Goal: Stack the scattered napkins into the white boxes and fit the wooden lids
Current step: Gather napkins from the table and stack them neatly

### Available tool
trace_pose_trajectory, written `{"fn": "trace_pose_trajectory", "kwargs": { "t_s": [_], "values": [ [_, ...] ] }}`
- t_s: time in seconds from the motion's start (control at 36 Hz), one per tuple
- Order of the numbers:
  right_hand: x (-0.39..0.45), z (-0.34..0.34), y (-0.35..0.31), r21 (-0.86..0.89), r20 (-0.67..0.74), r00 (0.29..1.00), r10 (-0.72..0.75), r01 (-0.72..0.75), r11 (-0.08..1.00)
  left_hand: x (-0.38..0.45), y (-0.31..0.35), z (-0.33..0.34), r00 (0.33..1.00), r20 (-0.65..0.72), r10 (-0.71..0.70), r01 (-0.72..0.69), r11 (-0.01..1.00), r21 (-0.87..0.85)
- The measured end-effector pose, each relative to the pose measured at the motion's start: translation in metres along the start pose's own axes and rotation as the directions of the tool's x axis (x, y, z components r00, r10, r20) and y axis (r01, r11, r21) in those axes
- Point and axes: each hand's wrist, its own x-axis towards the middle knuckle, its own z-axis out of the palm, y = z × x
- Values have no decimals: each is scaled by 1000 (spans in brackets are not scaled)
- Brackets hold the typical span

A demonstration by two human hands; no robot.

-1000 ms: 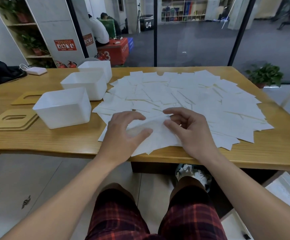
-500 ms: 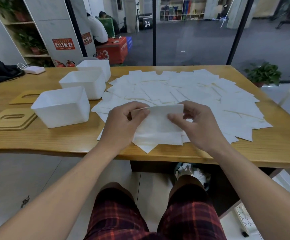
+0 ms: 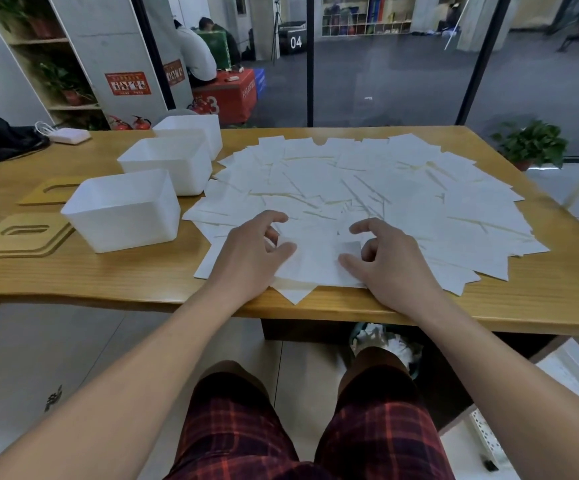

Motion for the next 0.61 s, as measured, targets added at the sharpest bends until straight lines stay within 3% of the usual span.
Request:
{"fn": "trace_pose_trajectory", "kwargs": {
  "t_s": [0.17,0.33,0.44,0.61],
  "values": [
    [-5,2,4,-72,-98,994,-42,35,997,1,-12,-12,997,-64,37,-24,982,186],
    [-5,9,3,-102,-115,976,-183,172,980,0,-33,-25,998,-30,-63,70,936,345],
    [-7,14,6,-135,-5,974,-227,224,965,-6,-32,-23,997,-11,-71,70,926,371],
    [-7,14,10,-124,-2,974,-228,226,966,-4,-22,-20,989,22,-143,130,946,296]
  ]
}}
